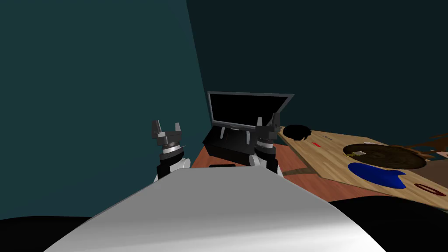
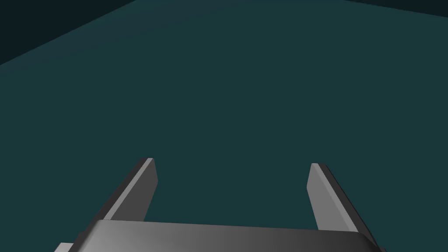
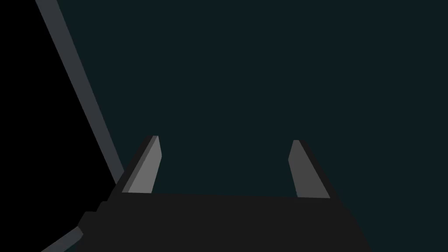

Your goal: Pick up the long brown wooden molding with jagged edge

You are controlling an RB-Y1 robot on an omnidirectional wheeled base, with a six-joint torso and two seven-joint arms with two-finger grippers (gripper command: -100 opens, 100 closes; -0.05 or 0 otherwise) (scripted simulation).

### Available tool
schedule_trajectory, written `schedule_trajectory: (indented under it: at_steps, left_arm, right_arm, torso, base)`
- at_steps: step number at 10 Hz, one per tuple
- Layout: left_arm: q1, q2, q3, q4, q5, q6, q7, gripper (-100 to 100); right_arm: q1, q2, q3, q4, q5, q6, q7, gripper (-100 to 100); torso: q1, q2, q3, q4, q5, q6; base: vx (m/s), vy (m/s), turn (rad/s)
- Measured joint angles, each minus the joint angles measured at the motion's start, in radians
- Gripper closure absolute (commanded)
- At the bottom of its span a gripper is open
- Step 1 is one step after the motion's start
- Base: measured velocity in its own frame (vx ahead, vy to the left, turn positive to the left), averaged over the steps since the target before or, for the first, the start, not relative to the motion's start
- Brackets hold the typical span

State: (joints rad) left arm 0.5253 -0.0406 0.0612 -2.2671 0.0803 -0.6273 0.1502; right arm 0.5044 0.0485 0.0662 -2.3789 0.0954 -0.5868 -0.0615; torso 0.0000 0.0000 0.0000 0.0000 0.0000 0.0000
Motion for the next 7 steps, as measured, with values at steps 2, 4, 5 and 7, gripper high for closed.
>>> schedule_trajectory:
  at_steps: [2, 4, 5, 7]
  left_arm:
    - [0.0, 0.0, 0.0, 0.0, 0.0, 0.0, 0.0, 0]
    - [0.0, 0.0, 0.0, 0.0, 0.0, 0.0, 0.0, 0]
    - [0.0, 0.0, 0.0, 0.0, 0.0, 0.0, 0.0, 0]
    - [0.0, 0.0, 0.0, 0.0, 0.0, 0.0, 0.0, 0]
  right_arm:
    - [-0.005, -0.043, -0.003, 0.027, 0.035, -0.014, 0.019, -100]
    - [-0.028, -0.081, -0.006, 0.092, 0.086, -0.041, 0.053, -100]
    - [-0.038, -0.106, -0.013, 0.117, 0.111, -0.05, 0.068, -100]
    - [-0.055, -0.125, -0.004, 0.147, 0.159, -0.05, 0.096, -100]
  torso:
    - [-0.001, 0.0, 0.0, 0.0, 0.0, 0.0]
    - [-0.001, 0.0, 0.0, 0.0, 0.0, 0.0]
    - [-0.001, 0.0, 0.0, 0.0, 0.0, 0.0]
    - [-0.001, 0.0, 0.0, 0.0, 0.0, 0.0]
  base:
    - [-0.006, -0.01, 0.142]
    - [-0.005, -0.015, 0.195]
    - [0.0, -0.013, 0.052]
    - [0.0, -0.008, 0.189]
